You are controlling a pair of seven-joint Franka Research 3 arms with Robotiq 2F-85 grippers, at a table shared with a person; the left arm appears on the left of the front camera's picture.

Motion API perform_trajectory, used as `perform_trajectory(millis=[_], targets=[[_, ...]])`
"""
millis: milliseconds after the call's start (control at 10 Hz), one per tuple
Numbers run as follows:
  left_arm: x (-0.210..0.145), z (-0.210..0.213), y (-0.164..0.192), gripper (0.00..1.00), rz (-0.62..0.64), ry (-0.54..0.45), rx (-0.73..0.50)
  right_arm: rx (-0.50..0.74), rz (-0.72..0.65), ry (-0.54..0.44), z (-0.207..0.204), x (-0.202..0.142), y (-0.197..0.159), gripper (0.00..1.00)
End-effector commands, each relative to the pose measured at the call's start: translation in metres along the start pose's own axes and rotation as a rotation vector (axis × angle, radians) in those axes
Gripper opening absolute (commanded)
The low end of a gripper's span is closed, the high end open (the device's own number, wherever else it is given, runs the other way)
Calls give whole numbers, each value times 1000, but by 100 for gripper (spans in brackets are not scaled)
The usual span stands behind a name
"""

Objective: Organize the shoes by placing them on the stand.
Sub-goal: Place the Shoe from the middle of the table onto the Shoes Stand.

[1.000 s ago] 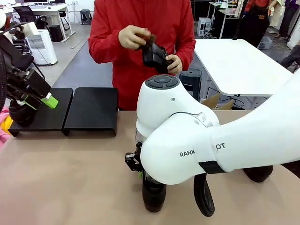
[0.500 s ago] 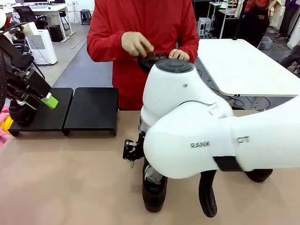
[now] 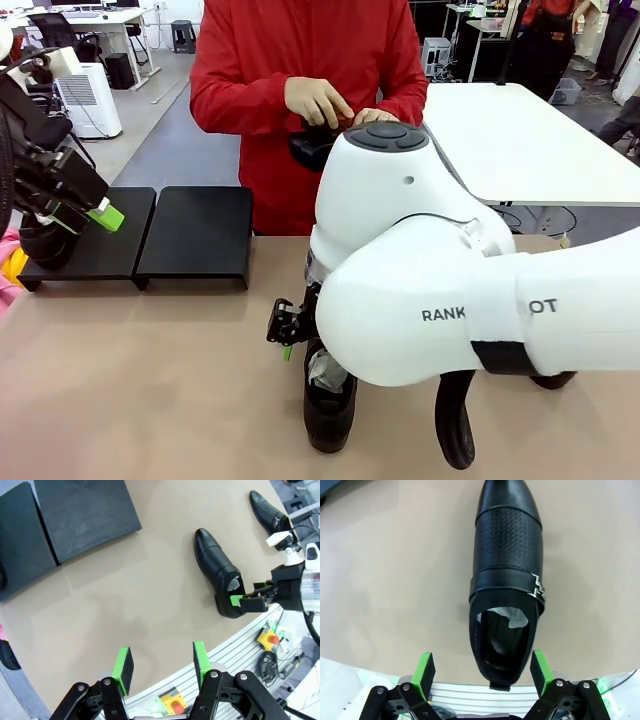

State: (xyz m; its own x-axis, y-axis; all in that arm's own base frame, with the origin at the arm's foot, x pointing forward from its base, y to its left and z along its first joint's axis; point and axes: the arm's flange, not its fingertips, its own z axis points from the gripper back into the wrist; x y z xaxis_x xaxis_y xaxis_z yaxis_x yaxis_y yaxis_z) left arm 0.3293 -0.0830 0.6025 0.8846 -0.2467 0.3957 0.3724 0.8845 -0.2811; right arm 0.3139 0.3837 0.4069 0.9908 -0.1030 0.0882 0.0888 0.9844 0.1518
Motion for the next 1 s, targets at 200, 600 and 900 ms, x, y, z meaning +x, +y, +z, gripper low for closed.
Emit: perform_trajectory(millis=[200, 600, 900], targets=[[-1, 1, 0, 64, -9, -1, -26, 16, -22, -5, 1, 4, 9, 100], [-17, -11, -30, 64, -89, 23, 29, -43, -88, -7, 22, -3, -39, 100], [-67, -20, -110, 64, 76, 16, 56, -165, -340, -49, 37, 1, -110, 100]])
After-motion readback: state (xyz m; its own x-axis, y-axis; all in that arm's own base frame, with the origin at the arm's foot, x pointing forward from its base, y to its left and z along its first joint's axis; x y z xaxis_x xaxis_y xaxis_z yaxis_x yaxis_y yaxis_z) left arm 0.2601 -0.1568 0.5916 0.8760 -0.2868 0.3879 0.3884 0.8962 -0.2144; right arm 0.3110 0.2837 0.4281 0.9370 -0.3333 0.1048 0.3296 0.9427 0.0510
